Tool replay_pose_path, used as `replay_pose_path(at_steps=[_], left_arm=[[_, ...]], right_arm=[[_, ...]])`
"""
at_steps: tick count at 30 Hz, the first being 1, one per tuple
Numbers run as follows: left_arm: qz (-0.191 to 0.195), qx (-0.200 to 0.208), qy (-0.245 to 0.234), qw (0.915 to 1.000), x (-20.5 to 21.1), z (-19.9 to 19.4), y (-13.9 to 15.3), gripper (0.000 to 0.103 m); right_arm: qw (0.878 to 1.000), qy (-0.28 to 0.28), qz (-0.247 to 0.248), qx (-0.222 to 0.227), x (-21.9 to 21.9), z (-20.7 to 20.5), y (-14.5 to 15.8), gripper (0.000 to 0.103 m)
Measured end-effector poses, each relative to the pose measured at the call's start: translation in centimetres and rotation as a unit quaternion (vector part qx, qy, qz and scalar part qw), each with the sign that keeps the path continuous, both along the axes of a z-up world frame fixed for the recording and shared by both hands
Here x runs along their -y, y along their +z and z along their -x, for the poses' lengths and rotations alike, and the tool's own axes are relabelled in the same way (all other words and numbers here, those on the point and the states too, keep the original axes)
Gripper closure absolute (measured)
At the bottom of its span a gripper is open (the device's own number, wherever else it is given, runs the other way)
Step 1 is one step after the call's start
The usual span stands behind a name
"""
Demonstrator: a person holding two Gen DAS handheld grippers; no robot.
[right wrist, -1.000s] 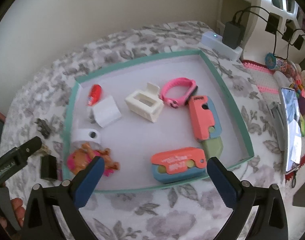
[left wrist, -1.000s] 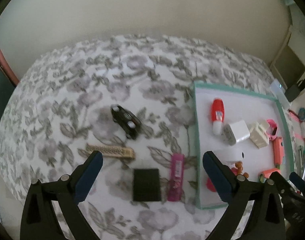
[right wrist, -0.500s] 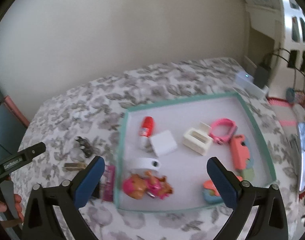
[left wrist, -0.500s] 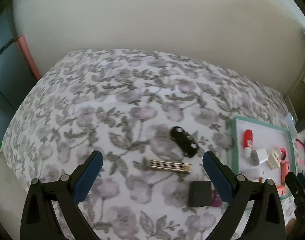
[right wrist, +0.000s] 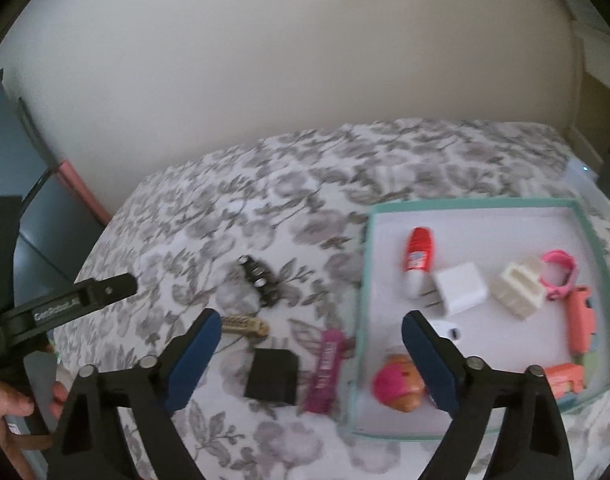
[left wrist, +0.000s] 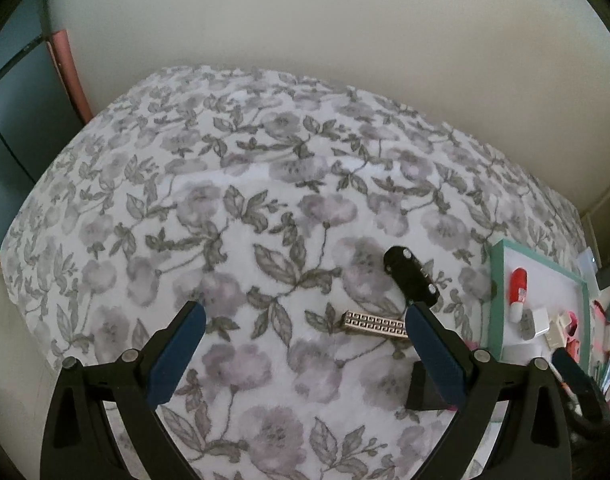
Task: Organize rigid objects
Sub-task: 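Move the left tool toward the black toy car while the right tool approaches the black charger plug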
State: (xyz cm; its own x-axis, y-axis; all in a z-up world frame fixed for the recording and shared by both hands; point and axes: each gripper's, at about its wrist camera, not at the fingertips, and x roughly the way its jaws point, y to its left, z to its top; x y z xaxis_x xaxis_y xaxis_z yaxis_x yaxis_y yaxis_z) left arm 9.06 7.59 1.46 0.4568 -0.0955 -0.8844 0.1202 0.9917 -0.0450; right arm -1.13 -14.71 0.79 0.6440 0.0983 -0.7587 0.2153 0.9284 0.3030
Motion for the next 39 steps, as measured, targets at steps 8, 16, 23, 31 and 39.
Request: replay_pose_path(at_steps=[8,16,23,31,39], left_arm=[[0.009,-0.050,0.005,0.9987,-0.2,-1.6,-2.9,0.003],[0.009,-0.104,0.008,0.9945,0.3,-2.8,-6.6,0.003],[0.006,-0.116,0.006,0.9932,0.6,-3.2,-7.8,0.003],[0.009,-0.114,-0.002,0.9935,1.0,-3.9,-7.8,0.003],[0.023,-0.107,-0.027,0.9937,2.2,-4.1,-7.7,0.003]], right_arm=[[0.998,0.040,0.003,-0.046,-2.7,-1.9,-2.9,0.024],[0.994,0.059,0.004,-0.089,-4.5,-2.5,-6.1,0.027],[0.990,0.084,0.020,-0.114,-6.5,-2.9,-7.5,0.035],[0.987,0.086,0.033,-0.135,-7.0,-3.2,-8.7,0.051],[0.988,0.070,0.030,-0.131,-6.1,-3.6,-8.5,0.056]])
